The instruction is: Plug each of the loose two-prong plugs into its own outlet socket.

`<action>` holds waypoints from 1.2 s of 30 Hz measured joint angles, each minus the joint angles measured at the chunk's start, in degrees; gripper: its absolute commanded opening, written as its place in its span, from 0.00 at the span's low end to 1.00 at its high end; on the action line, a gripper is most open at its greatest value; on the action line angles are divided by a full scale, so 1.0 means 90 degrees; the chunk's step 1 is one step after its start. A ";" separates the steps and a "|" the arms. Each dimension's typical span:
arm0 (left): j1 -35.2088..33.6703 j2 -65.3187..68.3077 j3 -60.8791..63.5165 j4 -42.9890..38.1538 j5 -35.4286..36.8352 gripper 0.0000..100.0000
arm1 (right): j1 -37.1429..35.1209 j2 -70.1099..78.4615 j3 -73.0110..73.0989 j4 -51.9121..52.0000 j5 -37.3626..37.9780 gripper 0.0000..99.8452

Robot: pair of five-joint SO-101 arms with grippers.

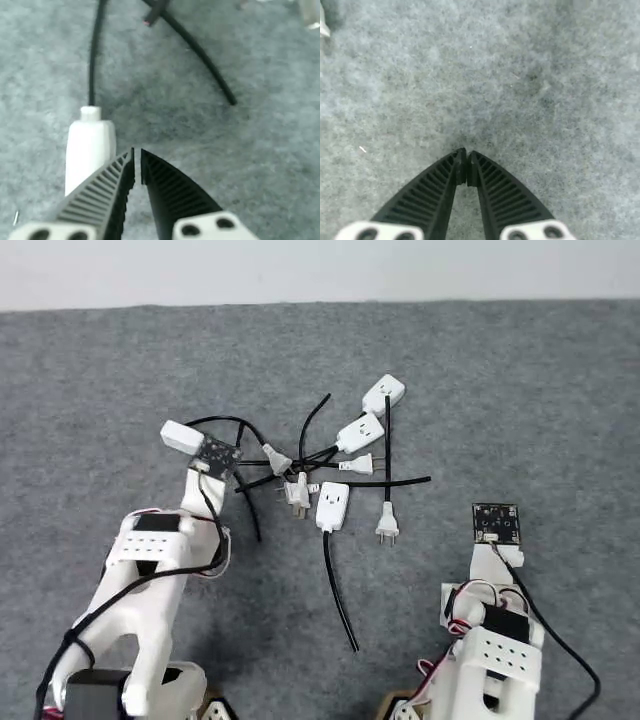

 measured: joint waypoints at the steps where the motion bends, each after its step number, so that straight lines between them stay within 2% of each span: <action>1: -0.0078 0.0000 0.0000 -0.0010 0.0000 0.01 | 0.0000 0.0000 0.0000 0.0000 0.0000 0.01; 12: -0.0889 0.0039 0.0000 -0.0283 -0.0205 0.01 | 0.0000 0.0000 0.0000 0.0000 0.0000 0.01; 29: -0.1426 0.0049 0.0000 -0.0947 -0.0332 0.02 | 0.0000 0.0000 0.0000 0.0000 0.0000 0.01; 32: -0.1426 0.0049 0.0000 -0.1094 -0.0391 0.11 | 0.0000 0.0000 0.0000 0.0000 0.0000 0.01; 36: -0.1455 0.0049 -0.0088 -0.1123 -0.1114 0.31 | 0.0000 0.0000 0.0000 0.0000 0.0000 0.01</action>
